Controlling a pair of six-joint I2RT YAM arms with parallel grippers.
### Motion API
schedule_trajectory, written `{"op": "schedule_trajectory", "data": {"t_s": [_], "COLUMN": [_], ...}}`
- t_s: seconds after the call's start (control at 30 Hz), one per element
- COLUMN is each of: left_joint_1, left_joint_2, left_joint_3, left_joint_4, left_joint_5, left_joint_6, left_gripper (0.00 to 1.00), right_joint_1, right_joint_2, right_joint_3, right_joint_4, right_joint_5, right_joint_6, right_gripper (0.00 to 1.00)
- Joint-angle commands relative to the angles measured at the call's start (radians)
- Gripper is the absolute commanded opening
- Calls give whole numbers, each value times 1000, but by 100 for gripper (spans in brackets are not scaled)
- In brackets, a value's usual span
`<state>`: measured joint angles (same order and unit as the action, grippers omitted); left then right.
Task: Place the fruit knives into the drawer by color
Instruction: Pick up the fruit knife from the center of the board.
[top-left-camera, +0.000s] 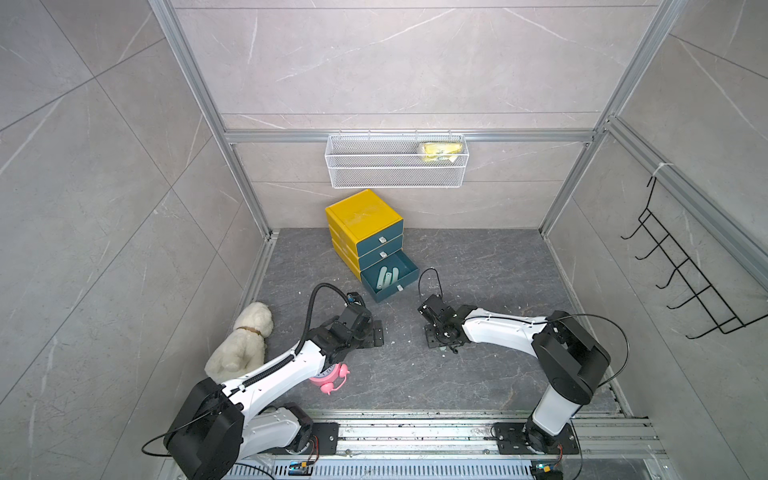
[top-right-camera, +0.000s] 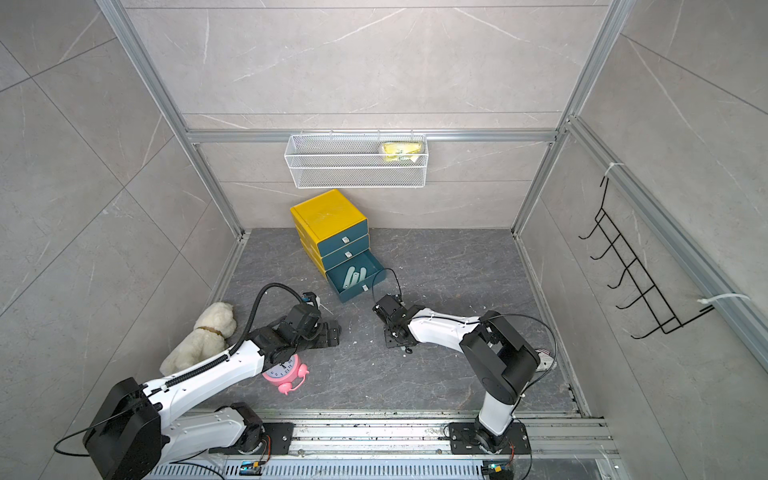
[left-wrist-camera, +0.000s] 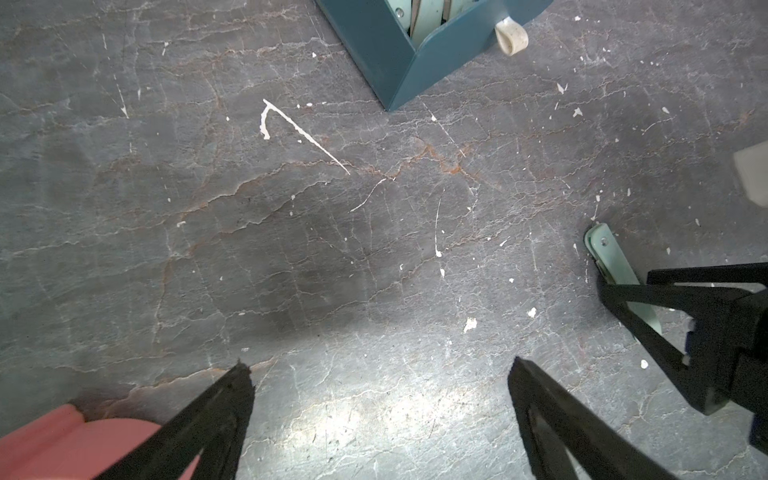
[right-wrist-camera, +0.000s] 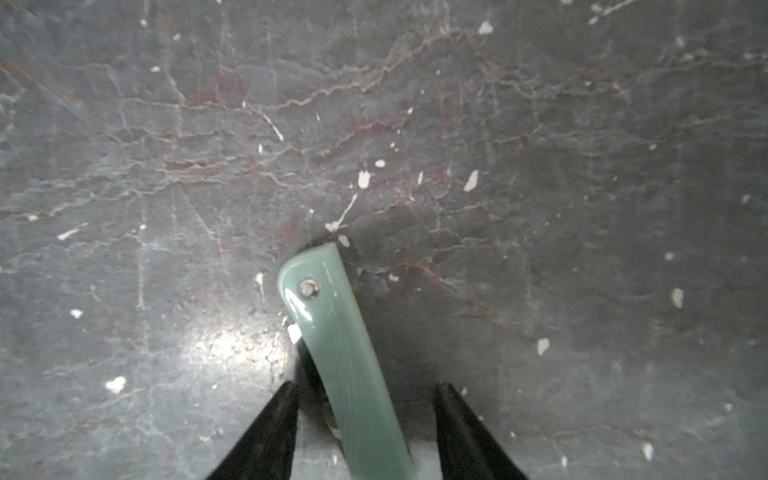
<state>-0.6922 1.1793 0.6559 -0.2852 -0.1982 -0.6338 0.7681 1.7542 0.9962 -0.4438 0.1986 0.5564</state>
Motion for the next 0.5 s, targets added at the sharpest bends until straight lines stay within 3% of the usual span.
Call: {"op": "schedule_trajectory", "data": {"t_s": [0.0,0.47], "left_joint_1": [-3,-3], "left_joint_2": [5,13], "left_joint_3": [11,20], "left_joint_4": [32,31], "left_joint_5": [13,4], "left_joint_6": [-15,-5], "left_gripper": [99,100], "right_joint_1": [-7,-7], "right_joint_2": [38,67], "right_joint_3": [20,33], "right_joint_4": [-6,-27], "right_joint_5": [-12,-4], "right_joint_6": [-7,-23], "right_gripper": [52,31]}}
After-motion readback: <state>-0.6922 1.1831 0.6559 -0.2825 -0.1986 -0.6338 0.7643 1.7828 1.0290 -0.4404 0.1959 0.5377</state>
